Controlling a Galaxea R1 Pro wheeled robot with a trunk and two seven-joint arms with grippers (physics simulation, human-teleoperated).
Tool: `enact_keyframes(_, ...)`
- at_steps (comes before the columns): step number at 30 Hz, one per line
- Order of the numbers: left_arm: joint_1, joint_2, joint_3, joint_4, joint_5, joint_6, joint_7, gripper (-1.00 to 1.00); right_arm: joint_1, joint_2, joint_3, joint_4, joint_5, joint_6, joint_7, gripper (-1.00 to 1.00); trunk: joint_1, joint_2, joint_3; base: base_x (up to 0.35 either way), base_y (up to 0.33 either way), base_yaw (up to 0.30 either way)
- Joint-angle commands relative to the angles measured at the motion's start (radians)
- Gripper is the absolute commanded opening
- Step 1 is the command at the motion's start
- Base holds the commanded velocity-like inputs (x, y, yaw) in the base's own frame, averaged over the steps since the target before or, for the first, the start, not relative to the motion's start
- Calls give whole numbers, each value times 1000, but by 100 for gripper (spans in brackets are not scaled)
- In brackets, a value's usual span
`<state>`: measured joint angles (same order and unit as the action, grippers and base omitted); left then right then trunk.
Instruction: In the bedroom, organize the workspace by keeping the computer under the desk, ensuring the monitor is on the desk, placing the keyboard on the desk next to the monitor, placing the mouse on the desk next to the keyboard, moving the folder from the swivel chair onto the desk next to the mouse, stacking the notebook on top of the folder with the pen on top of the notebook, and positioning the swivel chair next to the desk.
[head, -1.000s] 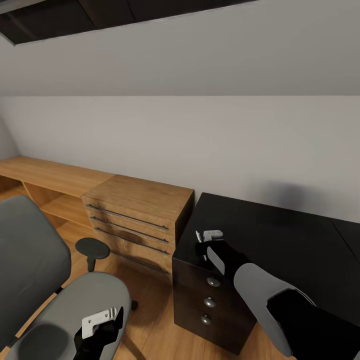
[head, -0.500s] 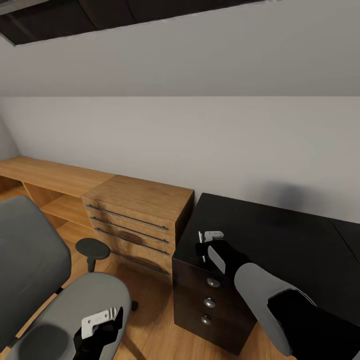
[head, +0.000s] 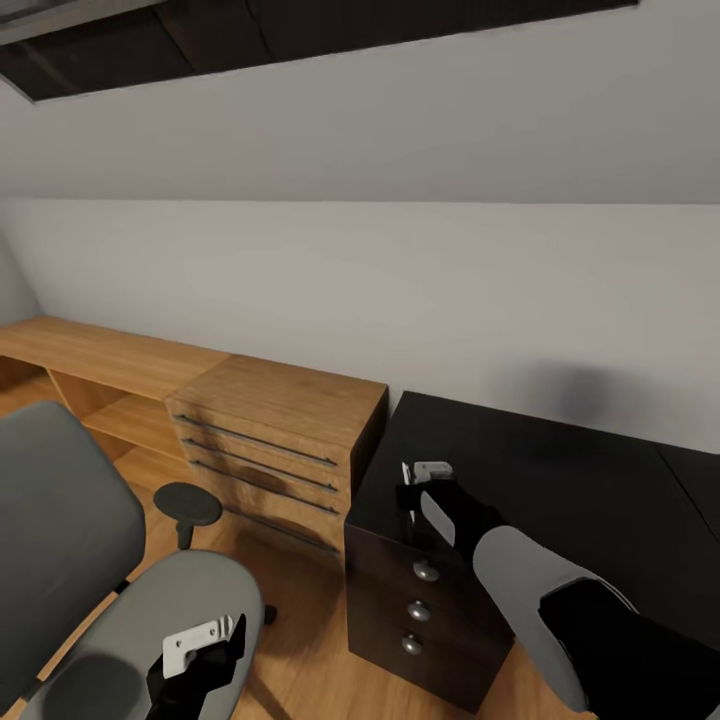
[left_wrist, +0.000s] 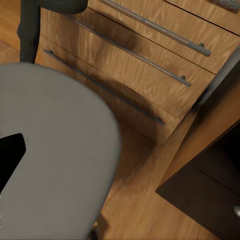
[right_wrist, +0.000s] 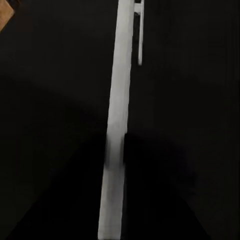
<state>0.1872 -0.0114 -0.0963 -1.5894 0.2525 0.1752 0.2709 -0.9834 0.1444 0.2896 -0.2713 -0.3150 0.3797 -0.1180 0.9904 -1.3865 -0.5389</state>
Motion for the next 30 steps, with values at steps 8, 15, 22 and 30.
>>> enact_keyframes(8, 0, 0, -2, 7, 7, 4, 7, 100, 121, -76, 3, -344, -35, 88, -114, -100, -31, 56, 24, 0, 0, 0)
enact_keyframes(15, 0, -1, -2, 13, 7, 4, 7, 100, 415, -150, -22, -985, -184, 210, -439, -100, -58, 105, 46, 0, 0, 0)
enact_keyframes(22, 0, 0, -2, 89, 8, 2, 5, 100, 460, -159, -35, -1126, -203, 264, -535, -100, -84, 154, 68, 0, 0, 0)
enact_keyframes(30, 0, 0, -51, 220, -27, 2, 2, 100, 583, -163, -145, -1282, -215, 321, -607, -100, -115, 210, 96, 0, 0, -49)
